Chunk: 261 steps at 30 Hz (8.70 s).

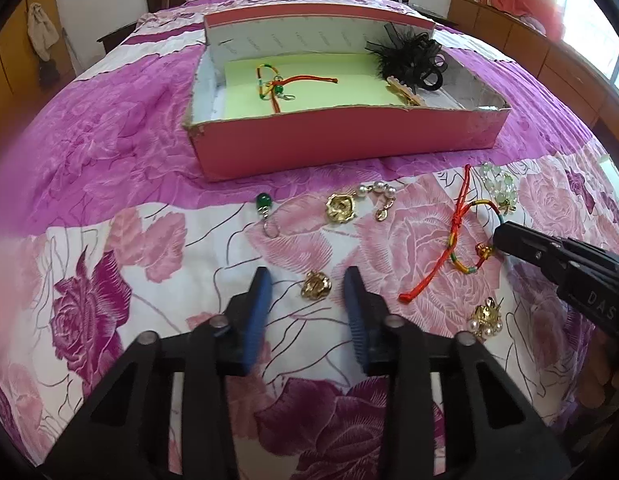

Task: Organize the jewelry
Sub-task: 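Lower the right tool toward the red-cord bracelet and close on it, then carry the red-cord bracelet with the right tool while the left tool carries the gold rose charm into the box, then open both tools inside the box to release the bracelet and charm, then withdraw both tools from the box over the remaining jewelry, then grasp the green-bead bracelet with the right tool while the left tool grasps the pearl-gold earring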

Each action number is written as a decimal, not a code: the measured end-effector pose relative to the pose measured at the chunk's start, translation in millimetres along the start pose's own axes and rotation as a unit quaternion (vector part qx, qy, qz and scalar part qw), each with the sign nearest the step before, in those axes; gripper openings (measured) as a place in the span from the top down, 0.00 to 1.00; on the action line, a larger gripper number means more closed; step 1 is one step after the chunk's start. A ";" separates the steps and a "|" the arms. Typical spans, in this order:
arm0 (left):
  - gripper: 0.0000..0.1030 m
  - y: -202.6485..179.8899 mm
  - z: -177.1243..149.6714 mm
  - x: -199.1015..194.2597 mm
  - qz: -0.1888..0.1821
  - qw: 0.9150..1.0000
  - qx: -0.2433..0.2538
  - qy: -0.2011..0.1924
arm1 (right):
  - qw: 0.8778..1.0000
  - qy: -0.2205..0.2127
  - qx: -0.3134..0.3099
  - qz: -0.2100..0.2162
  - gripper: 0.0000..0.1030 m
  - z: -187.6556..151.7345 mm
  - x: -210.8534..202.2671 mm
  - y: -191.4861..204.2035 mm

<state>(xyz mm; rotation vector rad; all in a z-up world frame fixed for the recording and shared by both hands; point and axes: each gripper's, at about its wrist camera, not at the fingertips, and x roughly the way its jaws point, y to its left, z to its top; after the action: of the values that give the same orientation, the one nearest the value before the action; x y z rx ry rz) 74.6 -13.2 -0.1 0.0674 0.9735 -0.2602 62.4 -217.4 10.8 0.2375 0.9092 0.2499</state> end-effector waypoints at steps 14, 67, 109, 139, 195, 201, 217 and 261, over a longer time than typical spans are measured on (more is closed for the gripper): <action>0.94 -3.4 1.1 -2.9 -0.021 1.000 0.001 -0.010 | 1.000 -0.001 -0.001 -0.001 0.95 -1.2 -0.3 -0.1; 0.94 -11.3 18.6 -34.7 -0.031 0.997 -0.007 -0.071 | 0.999 0.014 -0.030 -0.021 0.94 3.9 12.8 6.9; 0.94 -10.0 97.7 -36.5 0.005 0.980 -0.010 -0.200 | 0.983 -0.171 -0.064 -0.034 0.95 92.5 -38.2 17.4; 0.79 0.1 115.8 57.0 0.028 0.995 -0.023 -0.090 | 0.993 -0.092 -0.036 -0.060 0.69 114.1 40.4 -18.3; 0.68 -5.8 37.2 9.7 0.002 1.000 -0.018 0.015 | 0.998 -0.048 -0.017 -0.046 0.61 16.3 -40.6 -25.1; 0.69 -10.2 34.1 17.9 0.005 1.000 -0.012 0.024 | 0.998 -0.040 -0.013 -0.040 0.61 9.4 -35.8 -30.4; 0.82 -16.9 38.3 29.8 0.005 1.000 0.002 0.017 | 0.999 -0.027 0.017 -0.026 0.61 5.7 -28.3 -45.8; 0.90 -20.2 37.0 -1.4 -0.017 0.999 -0.003 -0.028 | 0.996 -0.064 -0.028 -0.048 0.91 15.3 -16.5 -25.1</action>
<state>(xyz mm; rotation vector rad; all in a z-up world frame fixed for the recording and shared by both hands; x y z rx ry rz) 98.7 -38.8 23.1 0.0381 0.9202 -0.2886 67.7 -247.7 24.4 0.1552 0.7841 0.1691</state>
